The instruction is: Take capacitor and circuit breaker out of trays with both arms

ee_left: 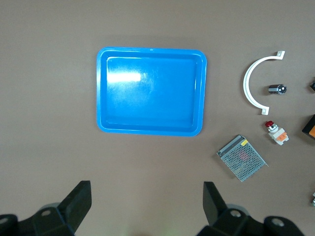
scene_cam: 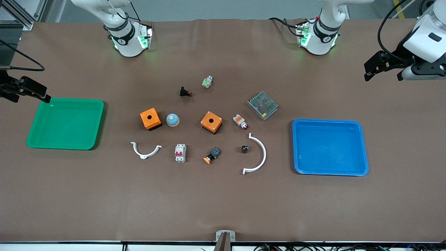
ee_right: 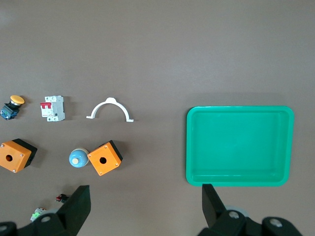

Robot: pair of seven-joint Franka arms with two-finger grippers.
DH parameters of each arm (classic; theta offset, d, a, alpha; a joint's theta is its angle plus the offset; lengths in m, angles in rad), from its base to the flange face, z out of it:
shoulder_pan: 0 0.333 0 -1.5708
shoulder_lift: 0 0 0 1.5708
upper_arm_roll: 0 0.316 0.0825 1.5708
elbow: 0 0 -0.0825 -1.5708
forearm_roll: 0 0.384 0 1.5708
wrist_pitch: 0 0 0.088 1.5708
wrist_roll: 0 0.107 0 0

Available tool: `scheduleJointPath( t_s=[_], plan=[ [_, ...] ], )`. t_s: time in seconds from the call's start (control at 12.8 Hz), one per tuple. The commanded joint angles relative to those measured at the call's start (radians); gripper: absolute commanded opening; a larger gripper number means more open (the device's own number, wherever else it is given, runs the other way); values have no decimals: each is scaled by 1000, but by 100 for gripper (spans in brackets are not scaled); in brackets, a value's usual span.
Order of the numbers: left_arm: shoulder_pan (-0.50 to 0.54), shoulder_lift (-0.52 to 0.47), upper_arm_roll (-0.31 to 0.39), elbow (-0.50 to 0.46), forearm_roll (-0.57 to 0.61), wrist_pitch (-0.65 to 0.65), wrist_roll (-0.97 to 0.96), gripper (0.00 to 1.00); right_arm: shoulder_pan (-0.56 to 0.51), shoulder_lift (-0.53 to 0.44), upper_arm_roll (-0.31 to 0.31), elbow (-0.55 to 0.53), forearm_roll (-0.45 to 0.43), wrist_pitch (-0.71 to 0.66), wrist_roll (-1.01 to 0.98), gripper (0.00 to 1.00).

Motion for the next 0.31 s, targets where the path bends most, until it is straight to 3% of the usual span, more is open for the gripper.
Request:
scheduleJointPath(
  t_s=[0.0,0.23],
  plan=[
    [0,9,1,26,4,-23,22,100,-16,-29,19,-30,-2,-3,-7,100],
    [0,9,1,26,3,-32,22,100,-18,-31,19,-30,-3,-10,-7,100]
  ],
)
